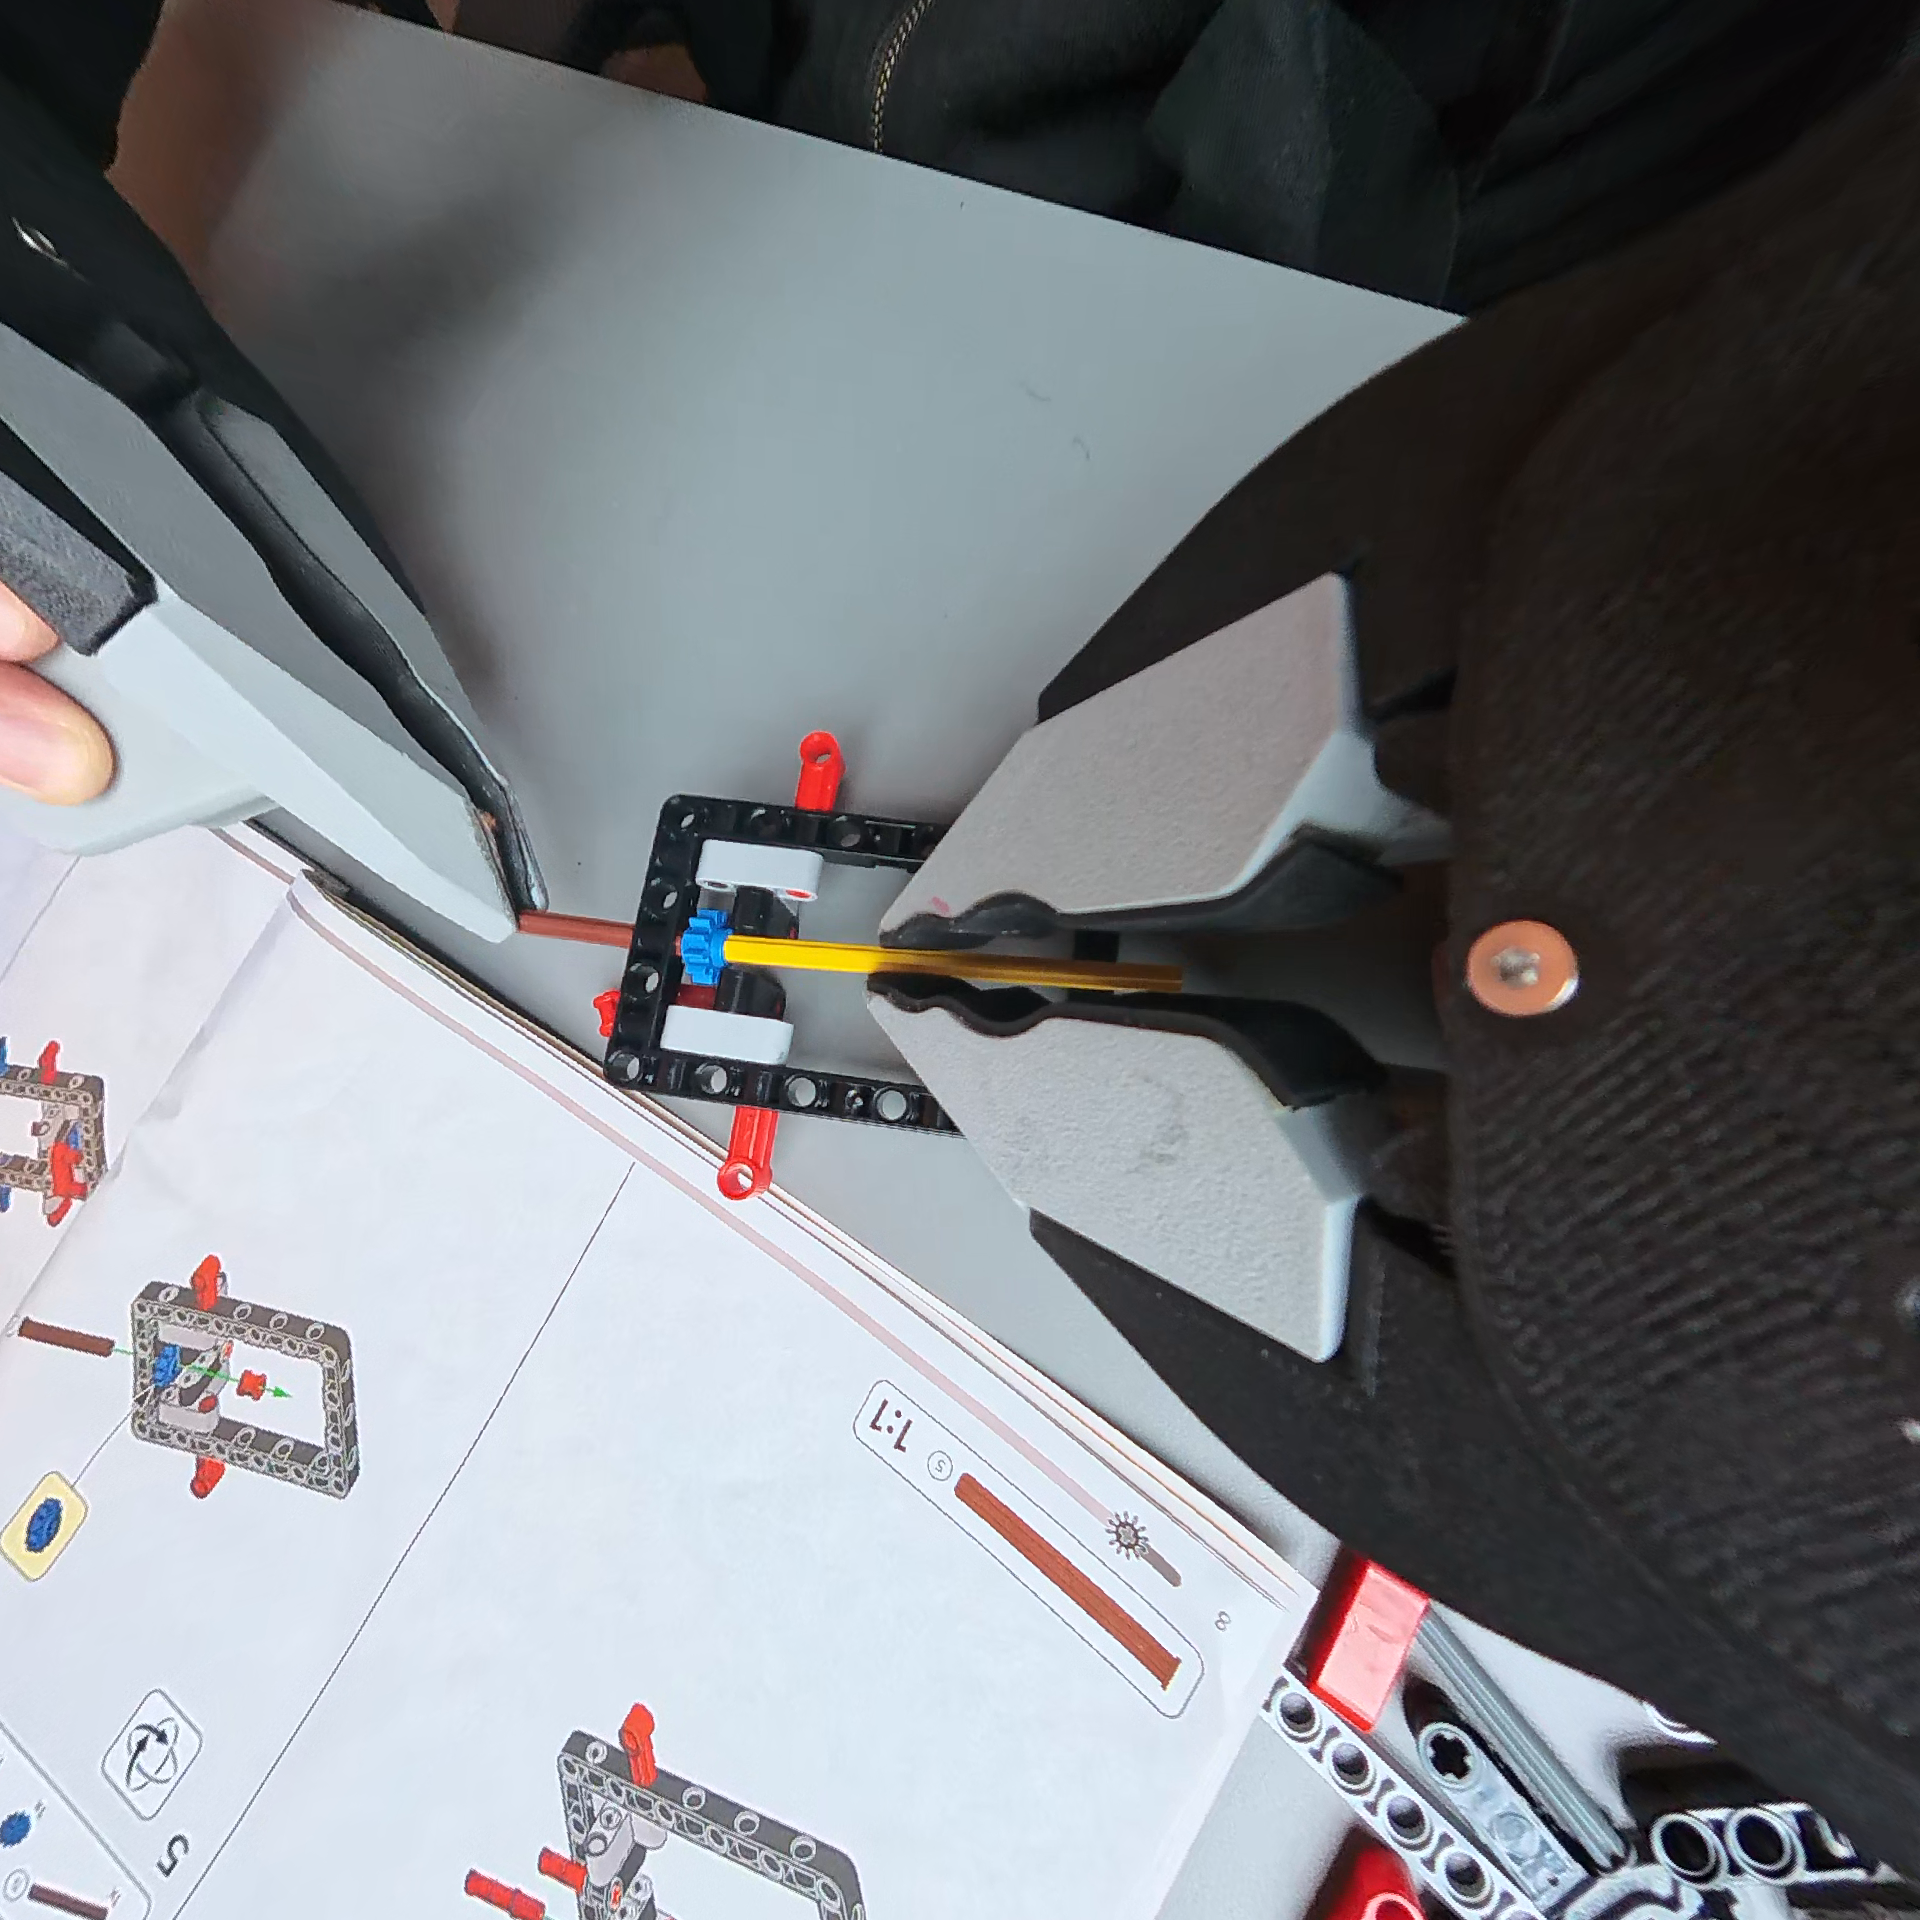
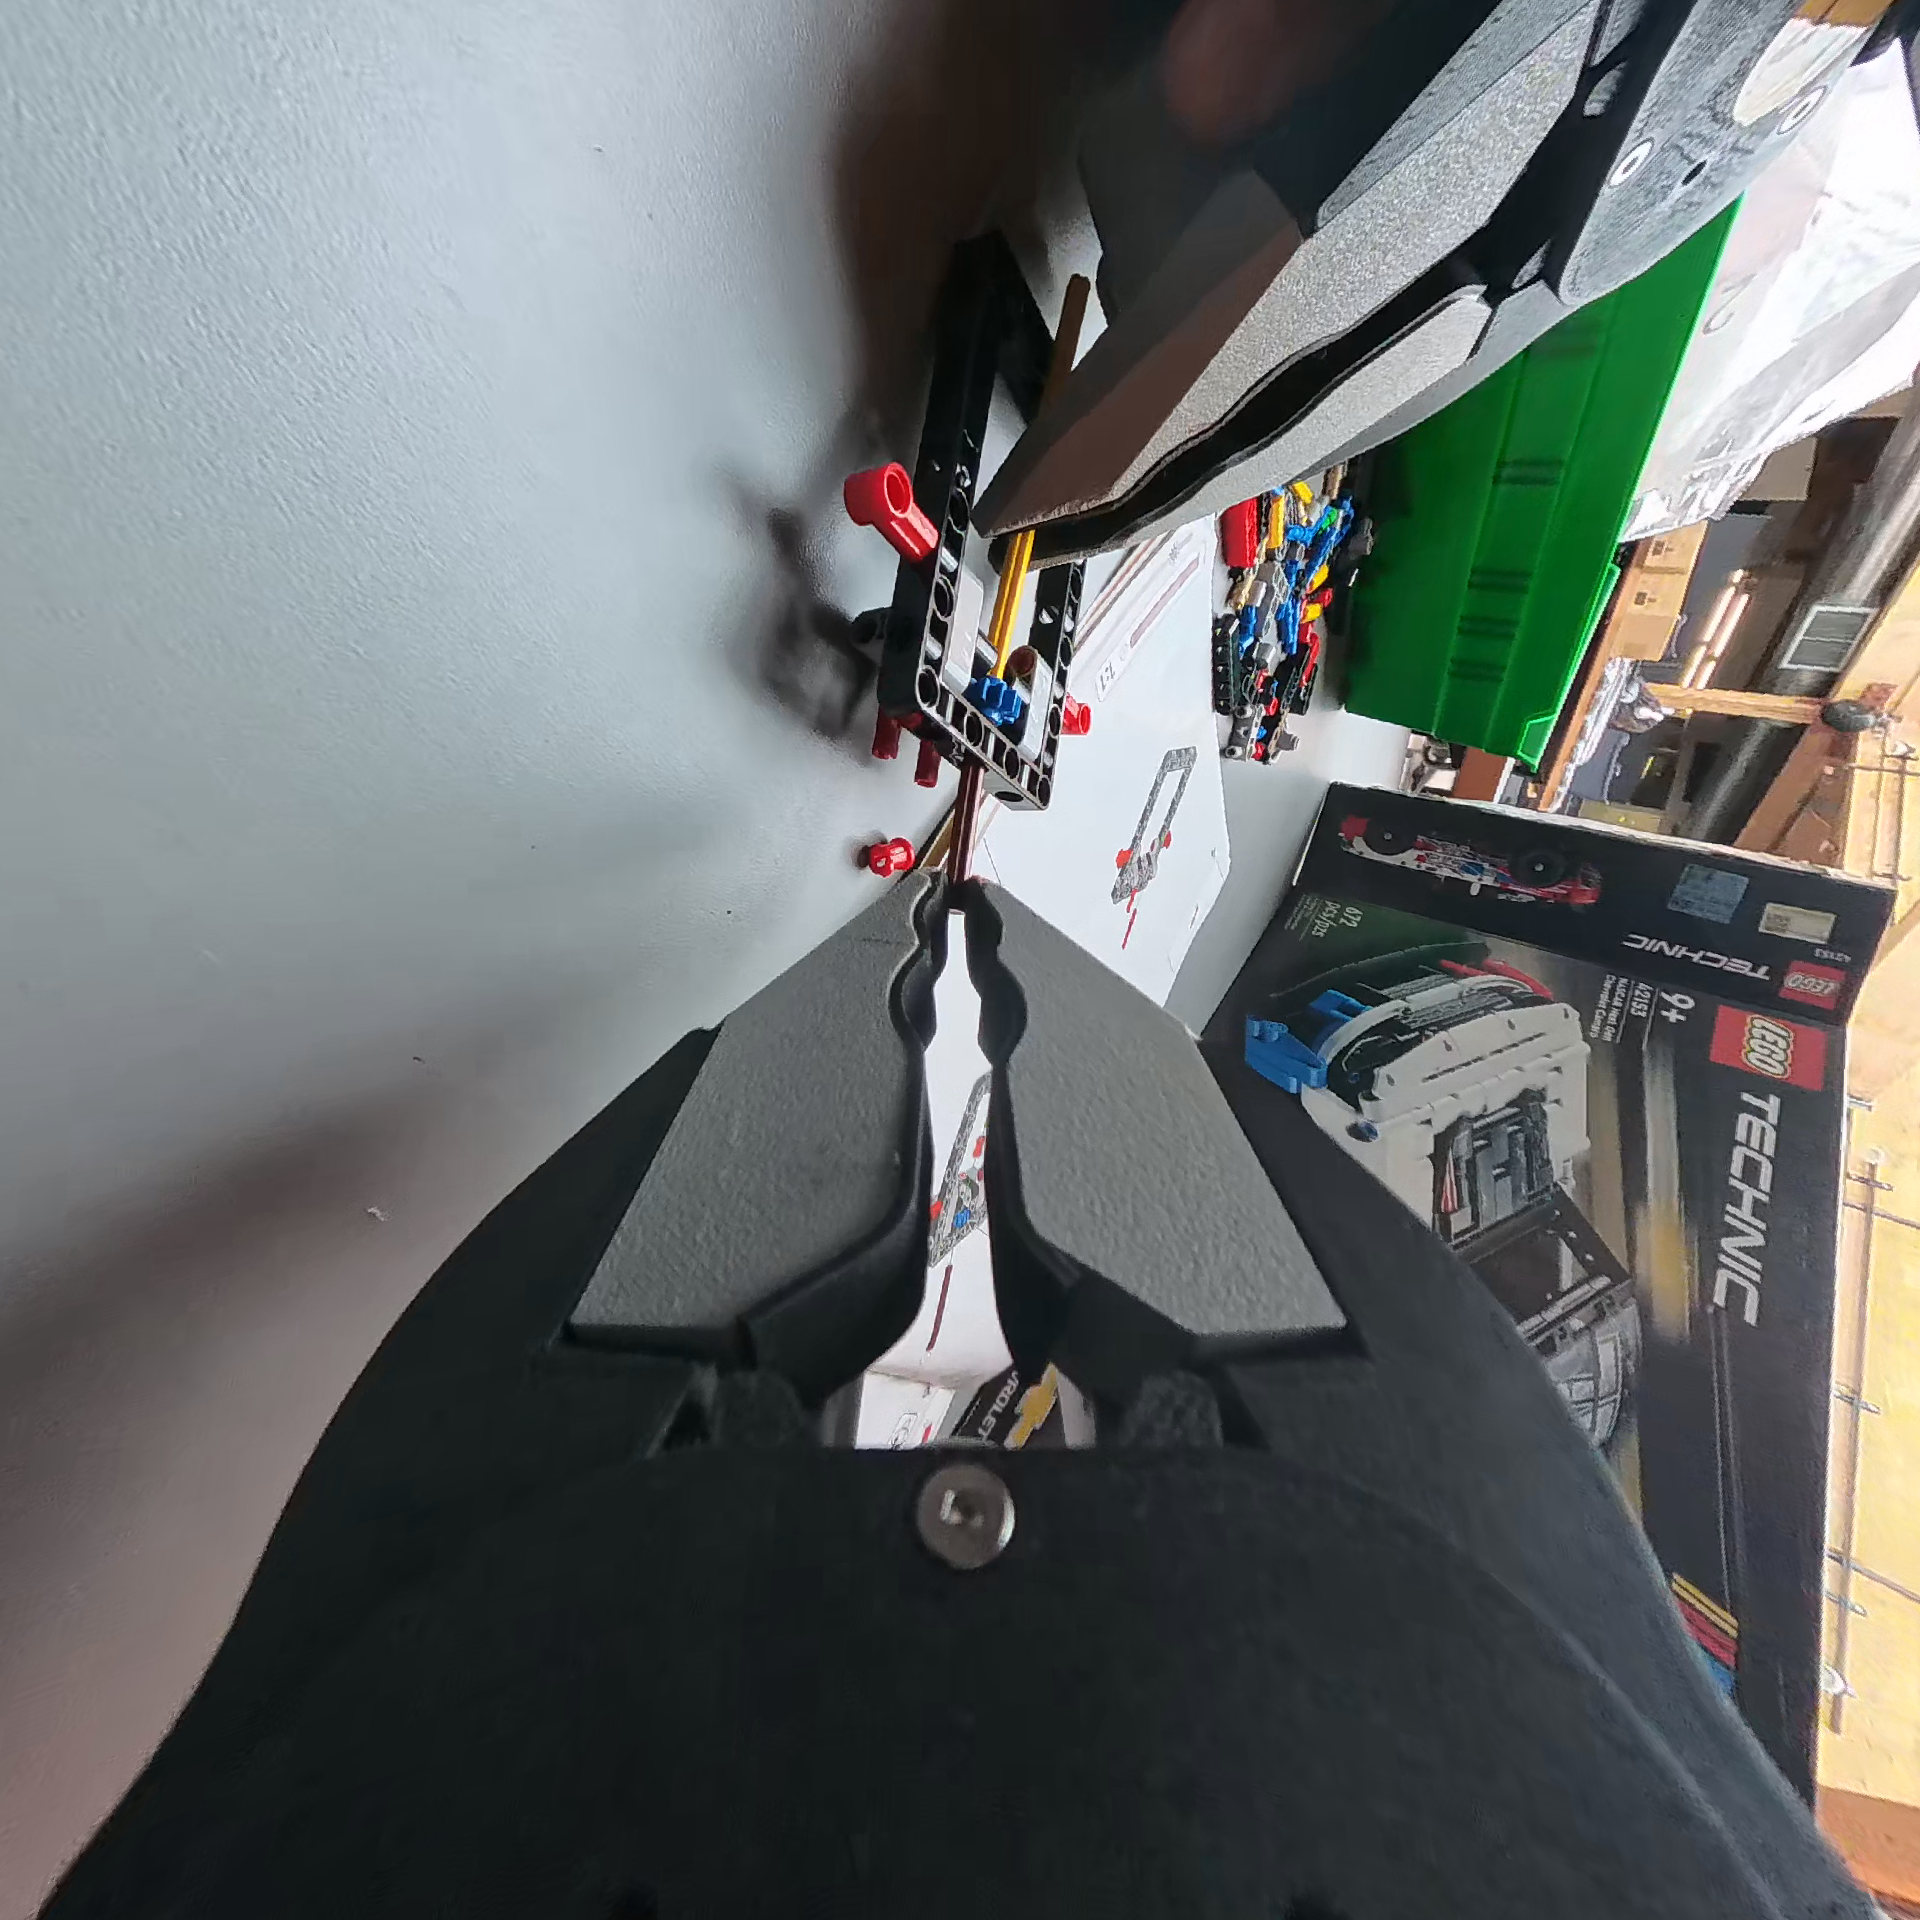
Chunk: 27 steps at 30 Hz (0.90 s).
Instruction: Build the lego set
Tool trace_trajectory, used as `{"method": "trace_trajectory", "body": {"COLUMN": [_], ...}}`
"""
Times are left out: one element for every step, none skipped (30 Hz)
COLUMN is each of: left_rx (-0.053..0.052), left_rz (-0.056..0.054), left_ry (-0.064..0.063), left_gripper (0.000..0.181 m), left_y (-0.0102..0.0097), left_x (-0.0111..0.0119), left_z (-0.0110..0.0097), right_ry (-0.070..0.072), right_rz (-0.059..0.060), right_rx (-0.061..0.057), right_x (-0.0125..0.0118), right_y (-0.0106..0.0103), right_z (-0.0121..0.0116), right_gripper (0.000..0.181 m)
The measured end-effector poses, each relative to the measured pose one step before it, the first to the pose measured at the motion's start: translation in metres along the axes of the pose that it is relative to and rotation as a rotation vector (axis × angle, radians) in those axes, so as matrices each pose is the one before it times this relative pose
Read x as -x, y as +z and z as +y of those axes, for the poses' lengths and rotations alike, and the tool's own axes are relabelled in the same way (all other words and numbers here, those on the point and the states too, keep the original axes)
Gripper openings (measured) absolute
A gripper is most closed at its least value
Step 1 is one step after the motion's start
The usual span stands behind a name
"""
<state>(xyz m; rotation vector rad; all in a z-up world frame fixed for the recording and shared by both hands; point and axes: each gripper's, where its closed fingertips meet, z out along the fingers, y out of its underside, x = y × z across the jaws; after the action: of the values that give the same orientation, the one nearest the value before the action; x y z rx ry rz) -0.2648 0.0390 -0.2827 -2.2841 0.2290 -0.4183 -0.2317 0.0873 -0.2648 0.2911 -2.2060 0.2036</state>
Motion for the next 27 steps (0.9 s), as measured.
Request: {"method": "trace_trajectory", "body": {"left_rx": [-0.0007, 0.0002, 0.0007, -0.0006, -0.0006, 0.0013, -0.0011, 0.0001, -0.0004, -0.0004, 0.0000, -0.0009, -0.0008, 0.0011, -0.0006, -0.0005, 0.0001, -0.0004, -0.0004, -0.0002, -0.0002, -0.0002, 0.0000, 0.0002, 0.0001, -0.0001, 0.0005], "left_rz": [0.0004, 0.0014, 0.0021, 0.0013, 0.0001, -0.0012, -0.0041, -0.0021, -0.0007, 0.0013, 0.0021, 0.0008, -0.0007, -0.0015, -0.0012, 0.0001, 0.0000, -0.0001, -0.0006, -0.0007, -0.0004, 0.0003, 0.0012, 0.0011, 0.0009, 0.0010, 0.0012], "left_ry": [-0.0012, -0.0012, -0.0011, -0.0012, 0.0000, 0.0013, 0.0014, -0.0004, -0.0018, -0.0043, -0.0026, -0.0013, -0.0011, -0.0003, -0.0022, -0.0037, -0.0004, -0.0013, -0.0009, -0.0001, -0.0003, -0.0014, -0.0018, -0.0009, -0.0005, -0.0005, -0.0002], "left_gripper": [0.002, 0.002, 0.002, 0.002, 0.002, 0.002, 0.002, 0.002, 0.002, 0.002, 0.002, 0.002, 0.002, 0.002, 0.002, 0.002, 0.002, 0.002, 0.002, 0.003, 0.003, 0.003, 0.002, 0.002, 0.002, 0.002, 0.002], "left_y": [-0.00003, 0.00004, 0.00014, -0.00003, -0.00019, 0.00002, 0.00005, -0.00008, -0.00011, -0.00015, -0.00011, -0.00014, -0.00007, 0.00010, -0.00003, 0.00002, -0.00001, 0.00005, -0.00001, 0.00001, -0.00008, -0.00016, -0.00005, 0.00004, 0.00003, -0.00003, 0.00003], "left_x": [0.00004, -0.00004, -0.00009, -0.00008, 0.00000, -0.00002, 0.00035, 0.00024, 0.00013, -0.00024, -0.00041, -0.00029, -0.00025, -0.00007, -0.00001, 0.00015, -0.00003, 0.00025, 0.00011, 0.00010, 0.00011, 0.00012, 0.00001, 0.00002, -0.00004, -0.00008, -0.00015], "left_z": [-0.00009, 0.00004, 0.00012, -0.00008, -0.00003, 0.00017, -0.00017, 0.00008, 0.00002, 0.00016, 0.00021, 0.00008, -0.00005, 0.00022, -0.00002, -0.00006, 0.00002, -0.00004, -0.00006, -0.00002, -0.00011, 0.00004, 0.00008, 0.00004, -0.00006, -0.00001, 0.00015], "right_ry": [0.0052, 0.0061, 0.0046, 0.0038, 0.0036, 0.0075, 0.0125, 0.0109, 0.0068, 0.0066, 0.0044, -0.0027, -0.0065, -0.0083, -0.0078, -0.0080, -0.0066, -0.0039, -0.0005, 0.0005, -0.0027, -0.0040, -0.0028, -0.0028, -0.0011, -0.0019, -0.0047], "right_rz": [-0.0044, -0.0041, -0.0044, -0.0012, -0.0018, -0.0078, -0.0049, -0.0067, -0.0075, -0.0070, -0.0067, -0.0014, 0.0028, 0.0018, 0.0032, 0.0032, 0.0022, 0.0012, -0.0001, -0.0012, -0.0005, 0.0007, 0.0008, 0.0008, 0.0001, -0.0002, 0.0001], "right_rx": [-0.0029, -0.0032, -0.0051, -0.0043, -0.0059, -0.0055, 0.0033, 0.0048, 0.0033, 0.0043, 0.0037, 0.0028, 0.0062, 0.0071, 0.0081, 0.0075, 0.0061, 0.0025, 0.0009, 0.0013, 0.0023, 0.0025, 0.0031, 0.0006, -0.0007, -0.0004, -0.0011], "right_x": [-0.00013, -0.00001, 0.00010, -0.00039, -0.00020, 0.00036, -0.00071, -0.00050, -0.00025, -0.00036, 0.00019, 0.00005, -0.00013, 0.00031, 0.00010, -0.00026, -0.00015, -0.00003, -0.00013, -0.00006, -0.00006, -0.00027, 0.00000, 0.00003, 0.00013, 0.00021, 0.00007], "right_y": [-0.00018, -0.00029, -0.00039, -0.00031, -0.00036, 0.00027, 0.00078, 0.00081, 0.00041, -0.00003, -0.00039, -0.00023, 0.00011, 0.00032, 0.00042, 0.00036, 0.00046, 0.00045, 0.00022, 0.00023, 0.00024, 0.00033, 0.00051, 0.00034, -0.00022, -0.00018, -0.00026], "right_z": [0.00007, -0.00014, -0.00049, -0.00035, -0.00032, -0.00002, 0.00100, 0.00059, 0.00007, -0.00040, -0.00067, -0.00065, -0.00010, -0.00006, 0.00023, 0.00035, 0.00016, -0.00008, 0.00020, 0.00018, 0.00009, -0.00007, 0.00024, -0.00019, 0.00003, -0.00025, -0.00050], "right_gripper": [0.000, 0.000, 0.000, 0.000, 0.000, 0.000, 0.000, 0.000, 0.000, 0.000, 0.000, 0.000, 0.000, 0.000, 0.000, 0.000, 0.000, 0.000, 0.000, 0.000, 0.000, 0.000, 0.000, 0.000, 0.000, 0.000, 0.000]}}
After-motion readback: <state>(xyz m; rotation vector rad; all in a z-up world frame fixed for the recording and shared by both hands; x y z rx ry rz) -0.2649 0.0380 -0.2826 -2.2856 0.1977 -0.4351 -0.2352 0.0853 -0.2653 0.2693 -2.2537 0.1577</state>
